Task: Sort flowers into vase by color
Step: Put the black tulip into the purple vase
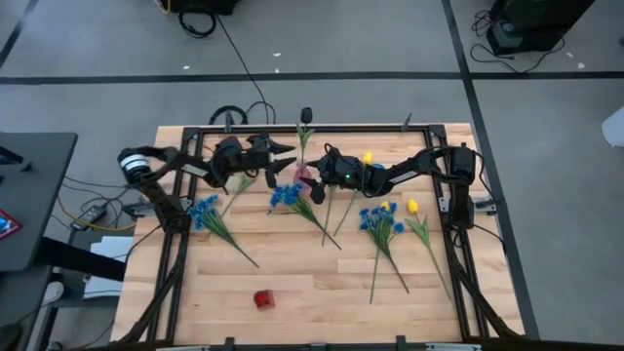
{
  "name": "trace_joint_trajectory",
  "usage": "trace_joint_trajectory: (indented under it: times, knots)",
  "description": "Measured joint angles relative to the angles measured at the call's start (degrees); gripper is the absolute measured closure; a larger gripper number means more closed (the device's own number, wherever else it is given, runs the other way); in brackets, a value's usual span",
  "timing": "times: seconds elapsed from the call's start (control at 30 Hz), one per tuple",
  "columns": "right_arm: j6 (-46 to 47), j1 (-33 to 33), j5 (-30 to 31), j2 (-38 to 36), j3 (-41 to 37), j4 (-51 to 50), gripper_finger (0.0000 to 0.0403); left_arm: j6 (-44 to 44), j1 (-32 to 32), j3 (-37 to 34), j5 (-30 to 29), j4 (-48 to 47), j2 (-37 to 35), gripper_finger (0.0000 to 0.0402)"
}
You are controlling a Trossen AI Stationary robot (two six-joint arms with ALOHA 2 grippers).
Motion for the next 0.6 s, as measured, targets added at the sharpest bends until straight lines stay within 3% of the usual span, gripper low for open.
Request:
trace_joint_trajectory:
  times: [0.23,0.6]
  knots:
    - [-0.3,-0.1,0.0,0.0,0.0,-0.1,0.0121,0.1,-2.0,-5.3,-4.8,-4.6,-7.7,0.0219]
    - [0.7,-0.2,1.3,-0.1,0.0,-3.8,0.0121,-0.1,-8.0,-9.6,-28.4,-23.5,-15.8,0.0219]
